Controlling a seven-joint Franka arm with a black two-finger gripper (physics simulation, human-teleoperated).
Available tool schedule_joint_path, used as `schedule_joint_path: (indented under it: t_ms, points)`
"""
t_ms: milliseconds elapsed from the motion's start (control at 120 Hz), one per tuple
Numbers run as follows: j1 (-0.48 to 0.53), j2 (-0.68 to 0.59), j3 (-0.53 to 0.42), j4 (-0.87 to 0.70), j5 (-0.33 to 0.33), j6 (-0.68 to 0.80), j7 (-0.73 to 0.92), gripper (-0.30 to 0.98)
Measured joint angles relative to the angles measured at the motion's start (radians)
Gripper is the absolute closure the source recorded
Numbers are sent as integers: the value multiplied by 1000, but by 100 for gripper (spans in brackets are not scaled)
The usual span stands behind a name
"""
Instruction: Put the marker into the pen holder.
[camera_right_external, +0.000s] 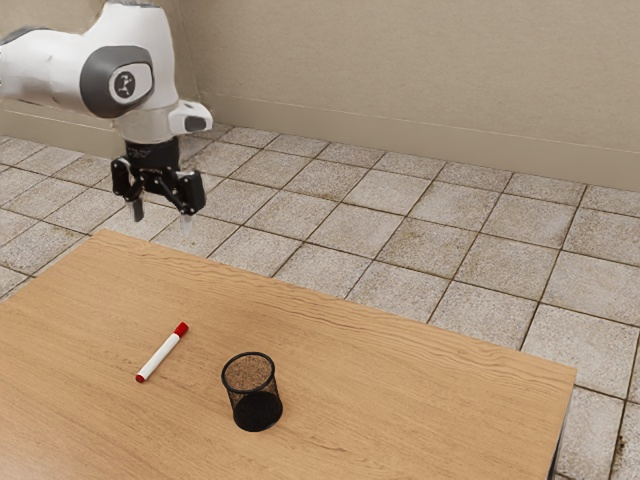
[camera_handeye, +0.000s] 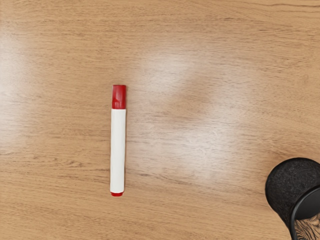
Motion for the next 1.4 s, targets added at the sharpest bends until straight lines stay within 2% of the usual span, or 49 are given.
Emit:
schedule_joint_path:
  t_ms: [142,267,525,758,1167,1400]
  points:
    - [32,18,24,-206,21,197,-5,0]
    - [56,58,37,-282,28,345,-9,0]
    - [-7,101,72,-443,43,597,8,0]
    - [5,144,121,-459,24,696,52,0]
    - [5,258,141,-464,-21,803,116,0]
    - [4,274,143,-450,-41,813,137,14]
